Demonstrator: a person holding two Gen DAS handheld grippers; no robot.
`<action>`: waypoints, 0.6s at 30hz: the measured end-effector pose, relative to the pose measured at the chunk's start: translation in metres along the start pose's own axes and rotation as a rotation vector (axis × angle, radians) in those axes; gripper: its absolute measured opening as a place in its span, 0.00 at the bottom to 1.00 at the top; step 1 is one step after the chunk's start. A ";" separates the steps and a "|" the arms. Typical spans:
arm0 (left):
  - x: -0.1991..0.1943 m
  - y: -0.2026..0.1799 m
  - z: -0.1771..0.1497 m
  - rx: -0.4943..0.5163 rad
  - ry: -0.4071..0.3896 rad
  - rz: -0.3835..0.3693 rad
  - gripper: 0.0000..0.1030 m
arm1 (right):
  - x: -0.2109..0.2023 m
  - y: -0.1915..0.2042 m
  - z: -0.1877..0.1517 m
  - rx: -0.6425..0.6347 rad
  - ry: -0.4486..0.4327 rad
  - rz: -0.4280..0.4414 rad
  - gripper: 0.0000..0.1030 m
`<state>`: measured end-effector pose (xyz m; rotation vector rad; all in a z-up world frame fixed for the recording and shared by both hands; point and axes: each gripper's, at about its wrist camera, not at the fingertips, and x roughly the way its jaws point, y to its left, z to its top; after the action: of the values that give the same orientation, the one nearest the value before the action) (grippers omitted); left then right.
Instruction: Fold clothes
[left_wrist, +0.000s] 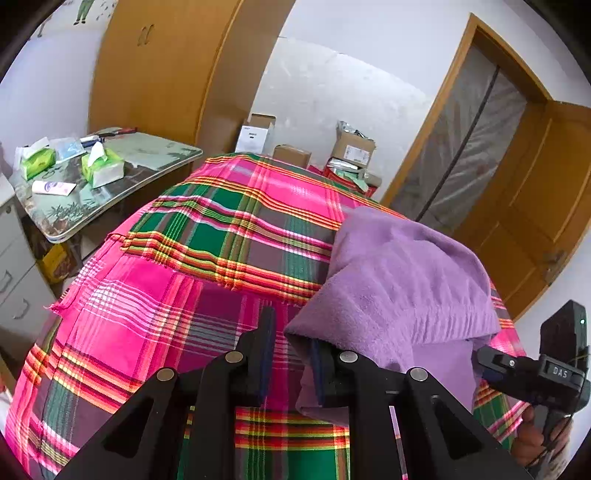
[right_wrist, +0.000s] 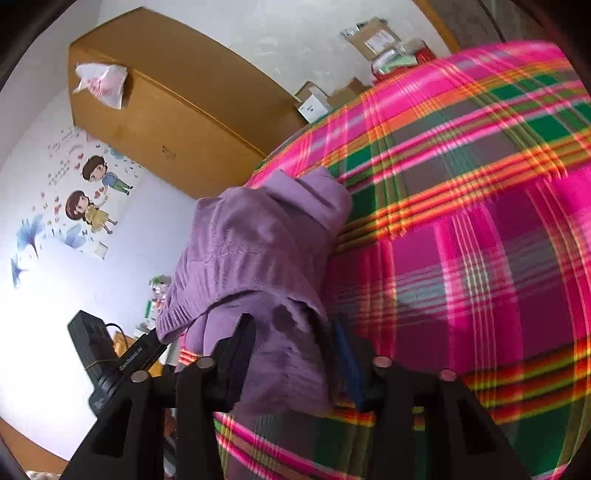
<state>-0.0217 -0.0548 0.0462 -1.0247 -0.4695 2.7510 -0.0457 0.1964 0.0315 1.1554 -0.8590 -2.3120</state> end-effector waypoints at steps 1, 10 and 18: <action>0.001 -0.001 0.000 0.003 0.004 -0.004 0.18 | 0.000 0.003 0.001 -0.011 -0.006 -0.017 0.14; 0.000 0.002 0.002 -0.015 -0.004 -0.017 0.15 | -0.007 0.066 0.019 -0.204 -0.124 -0.047 0.09; -0.008 0.022 0.008 -0.087 -0.053 0.020 0.10 | 0.016 0.118 0.044 -0.301 -0.148 0.019 0.09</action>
<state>-0.0215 -0.0794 0.0489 -0.9825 -0.5952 2.8043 -0.0800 0.1169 0.1236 0.8546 -0.5416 -2.4307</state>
